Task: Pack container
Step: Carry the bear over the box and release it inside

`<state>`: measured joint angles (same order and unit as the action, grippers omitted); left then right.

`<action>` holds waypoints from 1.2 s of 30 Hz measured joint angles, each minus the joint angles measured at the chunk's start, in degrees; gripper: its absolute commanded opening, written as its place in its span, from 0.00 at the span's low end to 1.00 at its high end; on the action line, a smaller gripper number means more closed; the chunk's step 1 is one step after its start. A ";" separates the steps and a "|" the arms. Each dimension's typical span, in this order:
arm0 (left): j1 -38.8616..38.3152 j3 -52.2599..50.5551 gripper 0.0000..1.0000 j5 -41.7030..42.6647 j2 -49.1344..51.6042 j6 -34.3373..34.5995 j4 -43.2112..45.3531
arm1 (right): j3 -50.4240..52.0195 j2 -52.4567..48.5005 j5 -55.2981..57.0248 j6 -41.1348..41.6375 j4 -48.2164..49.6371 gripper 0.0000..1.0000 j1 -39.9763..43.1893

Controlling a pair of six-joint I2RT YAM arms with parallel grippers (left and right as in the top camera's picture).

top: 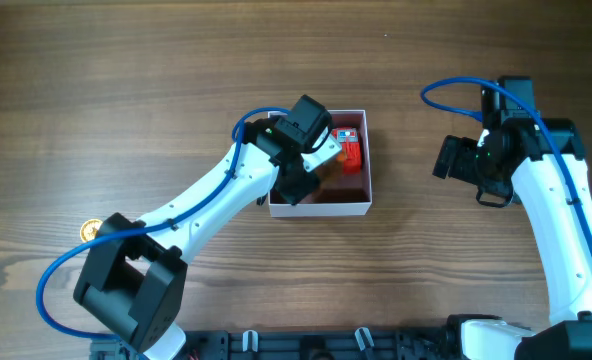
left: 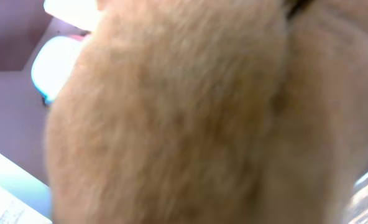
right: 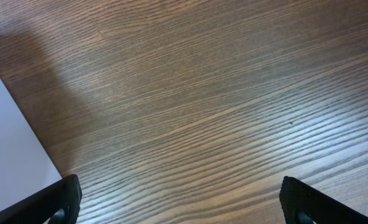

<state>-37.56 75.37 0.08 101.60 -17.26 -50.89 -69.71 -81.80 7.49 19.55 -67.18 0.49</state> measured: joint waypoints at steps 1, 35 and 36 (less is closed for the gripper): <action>0.00 0.00 0.85 0.00 0.00 -0.15 -0.15 | 0.00 0.00 0.00 -0.02 0.02 1.00 0.00; -4.70 1.05 0.08 5.46 -1.14 13.77 5.53 | 0.00 0.00 -0.24 -0.42 0.35 1.00 0.00; -4.70 1.05 0.08 5.49 -0.66 13.75 5.40 | 0.00 0.00 -0.26 -0.44 0.35 1.00 0.00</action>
<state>-42.26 76.42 5.56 100.95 -3.51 -45.50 -69.71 -81.80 7.22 19.11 -66.83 0.49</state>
